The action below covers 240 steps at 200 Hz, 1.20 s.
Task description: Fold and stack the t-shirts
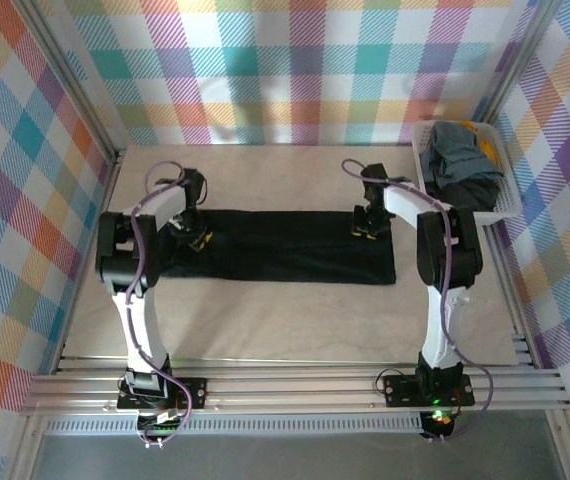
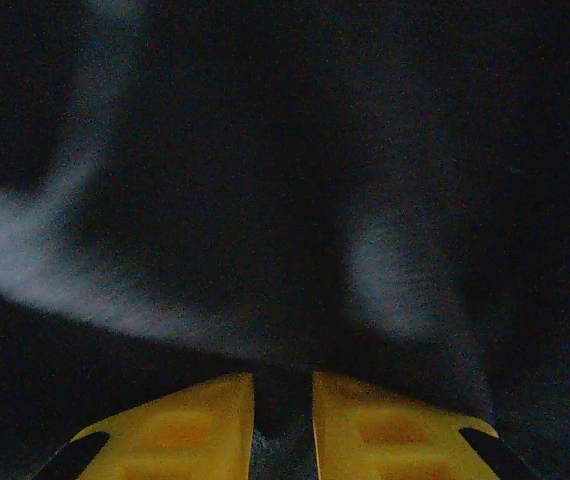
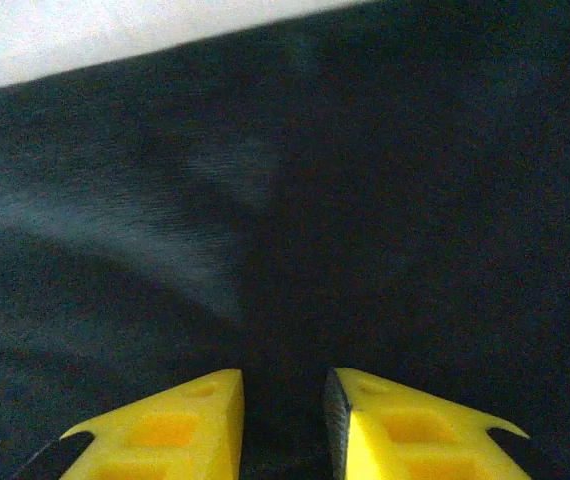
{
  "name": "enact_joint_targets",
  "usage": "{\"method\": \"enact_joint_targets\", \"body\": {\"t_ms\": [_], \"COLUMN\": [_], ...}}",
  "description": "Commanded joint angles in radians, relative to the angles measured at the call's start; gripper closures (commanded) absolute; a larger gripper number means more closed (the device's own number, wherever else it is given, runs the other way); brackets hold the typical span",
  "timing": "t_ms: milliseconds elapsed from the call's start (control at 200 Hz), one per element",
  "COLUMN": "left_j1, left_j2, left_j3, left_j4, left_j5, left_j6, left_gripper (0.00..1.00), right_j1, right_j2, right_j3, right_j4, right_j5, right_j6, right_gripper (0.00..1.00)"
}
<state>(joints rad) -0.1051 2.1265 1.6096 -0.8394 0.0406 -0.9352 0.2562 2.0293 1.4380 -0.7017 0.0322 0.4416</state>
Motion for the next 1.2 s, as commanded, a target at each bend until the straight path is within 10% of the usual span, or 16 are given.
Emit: {"method": "enact_joint_targets", "body": {"t_ms": [0, 240, 705, 970, 1195], "left_j1": [-0.04, -0.174, -0.242, -0.26, -0.292], "left_j2": [0.176, 0.599, 0.856, 0.49, -0.088], "left_j3": [0.284, 0.96, 1.215, 1.13, 0.276], "left_j4": [-0.054, -0.084, 0.552, 0.289, 0.274], "left_j5": [0.031, 0.174, 0.272, 0.17, 0.194], "left_j6": [0.102, 0.144, -0.17, 0.021, 0.047], "left_gripper": [0.76, 0.75, 0.5, 0.34, 0.39], "right_j1": [0.067, 0.31, 0.465, 0.453, 0.344], "right_j2": [-0.112, -0.338, -0.308, -0.601, -0.903], "right_j3": [-0.177, -0.519, -0.505, -0.534, -0.701], "right_j4": [-0.095, -0.024, 0.26, 0.056, -0.079], "right_j5": [0.015, -0.087, -0.305, -0.22, -0.169], "right_j6": [0.141, 0.497, 0.77, 0.746, 0.574], "right_gripper": [0.7, 0.67, 0.6, 0.53, 0.53]}}
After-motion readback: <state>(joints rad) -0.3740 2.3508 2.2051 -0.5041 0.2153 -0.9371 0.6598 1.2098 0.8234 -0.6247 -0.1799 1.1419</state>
